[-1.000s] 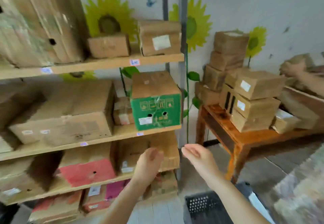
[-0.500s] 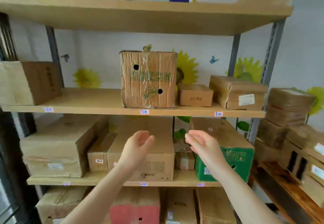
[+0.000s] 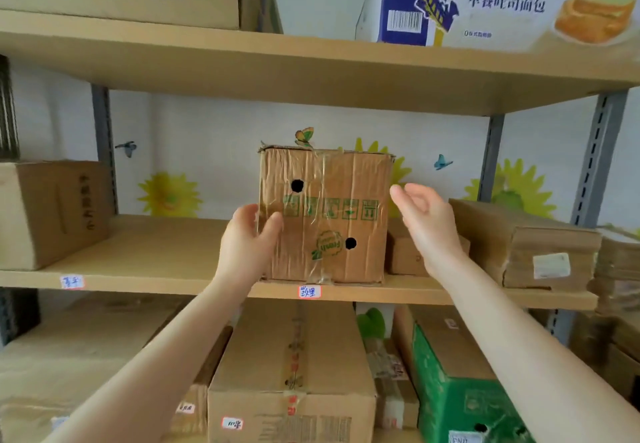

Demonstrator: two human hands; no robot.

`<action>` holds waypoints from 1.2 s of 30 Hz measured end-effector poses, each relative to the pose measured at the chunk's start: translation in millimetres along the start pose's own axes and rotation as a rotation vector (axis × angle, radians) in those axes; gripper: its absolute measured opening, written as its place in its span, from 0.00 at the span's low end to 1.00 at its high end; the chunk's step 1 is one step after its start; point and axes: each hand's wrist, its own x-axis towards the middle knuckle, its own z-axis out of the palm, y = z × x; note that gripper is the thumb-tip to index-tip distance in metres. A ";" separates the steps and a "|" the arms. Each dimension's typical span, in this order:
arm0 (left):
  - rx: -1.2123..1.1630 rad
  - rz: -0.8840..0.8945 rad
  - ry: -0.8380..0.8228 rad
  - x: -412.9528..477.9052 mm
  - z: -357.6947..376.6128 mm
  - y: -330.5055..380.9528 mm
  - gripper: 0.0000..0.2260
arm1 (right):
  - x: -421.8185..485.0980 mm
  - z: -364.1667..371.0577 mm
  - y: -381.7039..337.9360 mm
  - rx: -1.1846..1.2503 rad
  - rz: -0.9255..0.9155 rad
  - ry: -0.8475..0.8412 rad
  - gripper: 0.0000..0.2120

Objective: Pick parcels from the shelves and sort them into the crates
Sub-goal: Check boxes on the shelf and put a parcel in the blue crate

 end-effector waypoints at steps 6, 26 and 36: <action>-0.208 -0.177 -0.027 54.7 3.0 24.5 0.22 | 59.0 22.3 -27.0 0.105 0.178 -0.070 0.30; -0.515 -0.058 -0.117 13.3 -95.3 -9.6 0.13 | -23.7 76.5 -61.1 0.356 0.257 -0.004 0.28; -0.184 0.242 -0.091 -11.7 -179.4 -16.7 0.13 | -106.5 95.5 -71.8 0.702 0.358 0.133 0.10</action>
